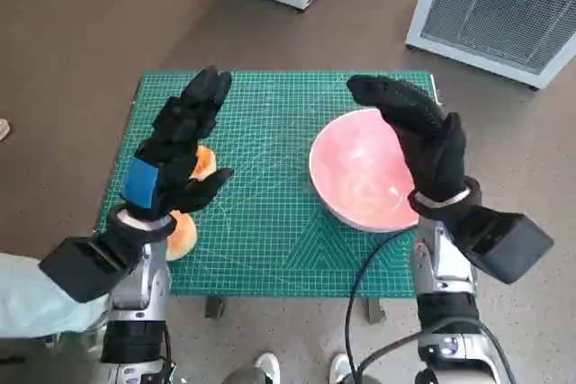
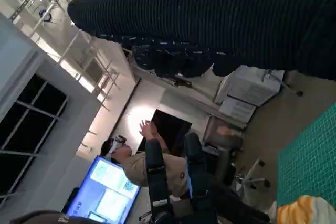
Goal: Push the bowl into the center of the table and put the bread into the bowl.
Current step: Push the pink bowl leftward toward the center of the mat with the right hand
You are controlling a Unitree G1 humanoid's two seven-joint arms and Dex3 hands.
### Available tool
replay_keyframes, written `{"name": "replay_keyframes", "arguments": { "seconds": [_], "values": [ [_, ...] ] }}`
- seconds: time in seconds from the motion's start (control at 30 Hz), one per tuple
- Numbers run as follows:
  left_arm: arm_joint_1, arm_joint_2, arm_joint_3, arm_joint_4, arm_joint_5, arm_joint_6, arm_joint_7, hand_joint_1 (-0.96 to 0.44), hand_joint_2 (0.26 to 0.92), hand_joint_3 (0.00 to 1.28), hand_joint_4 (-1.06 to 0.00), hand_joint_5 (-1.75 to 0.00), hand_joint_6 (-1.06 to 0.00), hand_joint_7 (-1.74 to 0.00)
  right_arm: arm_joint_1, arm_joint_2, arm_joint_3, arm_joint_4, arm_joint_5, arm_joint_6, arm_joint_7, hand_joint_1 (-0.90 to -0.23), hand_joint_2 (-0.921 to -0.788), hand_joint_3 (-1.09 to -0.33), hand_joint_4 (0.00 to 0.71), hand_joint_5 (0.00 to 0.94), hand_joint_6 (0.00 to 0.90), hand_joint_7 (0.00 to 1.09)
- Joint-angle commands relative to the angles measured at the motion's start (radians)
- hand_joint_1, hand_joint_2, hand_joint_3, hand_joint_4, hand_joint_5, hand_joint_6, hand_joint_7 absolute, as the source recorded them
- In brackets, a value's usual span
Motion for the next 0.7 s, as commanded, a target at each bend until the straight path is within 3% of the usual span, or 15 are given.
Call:
{"name": "replay_keyframes", "arguments": {
  "seconds": [0.03,0.7],
  "values": [
    [-0.014,0.004,0.005,-0.004,-0.008,0.002,-0.003,-0.59,0.921,0.25,-0.23,0.00,-0.25,-0.17,0.014,0.004,-0.003,0.007,0.007,0.011,0.004,-0.715,-0.921,-0.735,0.170,0.000,-0.001,0.55],
    [-0.014,0.001,0.002,0.004,0.000,-0.009,-0.002,-0.60,0.921,0.25,-0.23,0.00,-0.25,-0.17,0.018,0.000,-0.005,0.007,0.011,0.009,0.012,-0.713,-0.921,-0.735,0.169,0.000,-0.001,0.55]
  ]
}}
